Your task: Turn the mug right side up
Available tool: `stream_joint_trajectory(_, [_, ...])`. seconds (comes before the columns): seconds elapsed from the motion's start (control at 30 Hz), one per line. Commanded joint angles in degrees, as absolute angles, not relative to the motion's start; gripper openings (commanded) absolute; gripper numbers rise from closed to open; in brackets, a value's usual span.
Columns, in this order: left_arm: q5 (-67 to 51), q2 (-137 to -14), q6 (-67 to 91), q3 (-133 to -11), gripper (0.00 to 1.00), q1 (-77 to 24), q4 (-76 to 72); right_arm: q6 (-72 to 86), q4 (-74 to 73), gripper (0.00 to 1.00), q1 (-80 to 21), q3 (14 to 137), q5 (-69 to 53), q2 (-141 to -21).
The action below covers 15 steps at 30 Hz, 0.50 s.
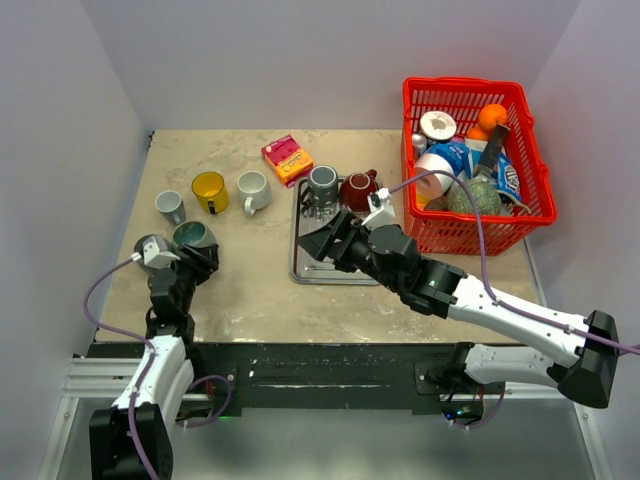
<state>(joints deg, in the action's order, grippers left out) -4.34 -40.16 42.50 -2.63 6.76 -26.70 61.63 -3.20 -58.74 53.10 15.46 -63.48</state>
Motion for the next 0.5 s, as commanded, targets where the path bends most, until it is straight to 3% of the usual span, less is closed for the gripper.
stream_joint_trajectory(0.0, [-4.0, -40.4, 42.5, -1.1, 0.69, 7.1, -28.8, 62.7, -2.9, 0.84, -58.6, 52.6, 16.0, -62.1])
stream_joint_trajectory(0.27, [-0.9, -41.7, 44.8, -7.6, 0.83, 7.1, -11.2, 65.9, -5.7, 0.84, -58.6, 51.9, 17.0, -59.8])
stream_joint_trajectory(0.47, [3.2, -44.3, 43.1, -15.1, 0.84, 7.1, 3.1, 66.4, -9.5, 0.84, -58.6, 52.7, 17.8, -59.2])
